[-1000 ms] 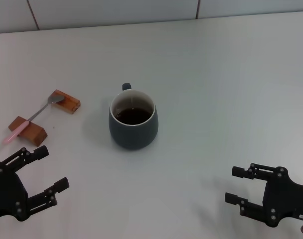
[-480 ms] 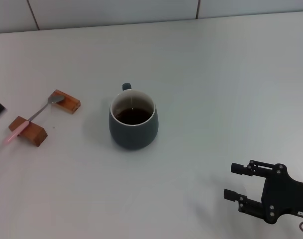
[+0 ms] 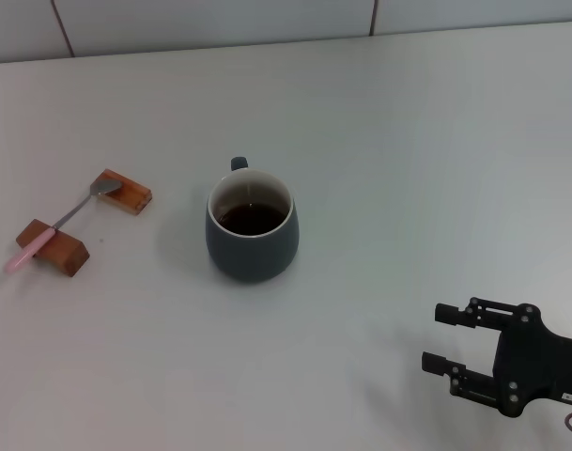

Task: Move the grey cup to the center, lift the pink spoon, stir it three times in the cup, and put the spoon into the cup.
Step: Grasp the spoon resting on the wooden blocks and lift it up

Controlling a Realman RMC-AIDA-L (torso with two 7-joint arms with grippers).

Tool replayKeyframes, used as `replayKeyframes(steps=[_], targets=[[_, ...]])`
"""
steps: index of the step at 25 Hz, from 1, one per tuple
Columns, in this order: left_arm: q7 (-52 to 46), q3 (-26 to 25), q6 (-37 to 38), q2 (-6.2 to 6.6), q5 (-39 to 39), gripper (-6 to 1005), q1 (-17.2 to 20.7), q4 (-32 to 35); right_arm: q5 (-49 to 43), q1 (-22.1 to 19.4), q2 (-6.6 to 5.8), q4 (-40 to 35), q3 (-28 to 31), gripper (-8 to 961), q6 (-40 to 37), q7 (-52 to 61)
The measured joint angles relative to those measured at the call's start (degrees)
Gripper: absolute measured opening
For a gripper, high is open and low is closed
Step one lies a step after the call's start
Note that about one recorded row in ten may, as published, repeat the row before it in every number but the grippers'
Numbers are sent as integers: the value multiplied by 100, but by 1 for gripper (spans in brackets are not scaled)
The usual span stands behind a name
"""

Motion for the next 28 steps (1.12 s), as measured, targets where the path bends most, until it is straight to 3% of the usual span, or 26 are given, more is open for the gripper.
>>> replayKeyframes(steps=[6, 12, 28], targets=[[-600, 54, -168, 23, 94, 758, 26, 52, 0, 19, -4, -5, -1, 605, -5, 2], [-931, 107, -401, 153, 520, 756, 56, 23, 0, 30, -4, -5, 10, 605, -3, 4], [-1058, 139, -732, 148, 912, 750, 36, -208, -1, 108, -4, -40, -27, 604, 17, 134]])
